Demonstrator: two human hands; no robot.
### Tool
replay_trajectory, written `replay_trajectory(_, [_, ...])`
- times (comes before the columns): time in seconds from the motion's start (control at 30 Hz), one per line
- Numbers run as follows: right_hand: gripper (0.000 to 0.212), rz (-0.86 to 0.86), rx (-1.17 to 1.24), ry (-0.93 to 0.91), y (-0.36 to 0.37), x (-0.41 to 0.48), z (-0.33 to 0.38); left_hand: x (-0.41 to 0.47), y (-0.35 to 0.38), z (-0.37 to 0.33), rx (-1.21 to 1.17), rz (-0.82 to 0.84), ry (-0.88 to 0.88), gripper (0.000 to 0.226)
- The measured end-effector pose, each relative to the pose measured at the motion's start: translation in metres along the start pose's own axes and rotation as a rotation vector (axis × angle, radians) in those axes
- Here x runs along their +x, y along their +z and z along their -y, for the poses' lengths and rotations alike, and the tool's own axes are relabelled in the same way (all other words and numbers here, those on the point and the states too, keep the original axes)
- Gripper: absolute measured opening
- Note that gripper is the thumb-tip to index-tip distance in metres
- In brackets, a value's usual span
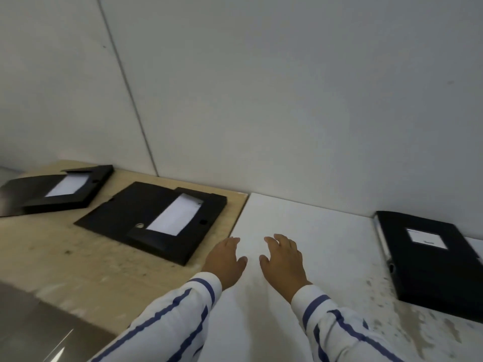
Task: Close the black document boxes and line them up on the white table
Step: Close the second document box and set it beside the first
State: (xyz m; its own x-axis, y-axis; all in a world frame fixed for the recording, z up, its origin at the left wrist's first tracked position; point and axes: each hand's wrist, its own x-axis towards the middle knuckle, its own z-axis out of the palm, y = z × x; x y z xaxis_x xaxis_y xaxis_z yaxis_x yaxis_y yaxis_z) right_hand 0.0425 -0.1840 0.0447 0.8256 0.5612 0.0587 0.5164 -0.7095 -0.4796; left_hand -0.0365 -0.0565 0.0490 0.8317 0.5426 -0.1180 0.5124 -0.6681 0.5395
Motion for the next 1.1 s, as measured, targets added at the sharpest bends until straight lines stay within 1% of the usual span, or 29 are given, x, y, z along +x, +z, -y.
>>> replay_trajectory(0.1, [0.048, 0.012, 0.009, -0.052, 0.021, -0.001, 0.053, -0.008, -0.033, 0.042, -0.041, -0.051, -0.086, 0.062])
replay_trajectory(0.27, [0.039, 0.032, 0.002, -0.155, 0.051, 0.011, 0.117, -0.006, -0.071, 0.102, -0.081, -0.116, -0.103, 0.059])
replay_trajectory(0.5, [0.046, 0.093, 0.012, -0.218, 0.106, 0.051, 0.174, 0.028, -0.094, 0.167, -0.088, -0.165, -0.158, 0.057])
replay_trajectory(0.67, [0.044, 0.160, -0.011, -0.221, 0.144, 0.082, 0.205, 0.058, -0.107, 0.211, -0.117, -0.139, -0.214, 0.055])
replay_trajectory(0.87, [0.047, 0.256, -0.082, -0.234, 0.179, 0.114, 0.235, 0.085, -0.122, 0.267, -0.123, -0.102, -0.287, 0.056])
replay_trajectory(1.1, [0.050, 0.311, -0.141, -0.202, 0.223, 0.138, 0.268, 0.127, -0.150, 0.337, -0.146, -0.042, -0.306, 0.057])
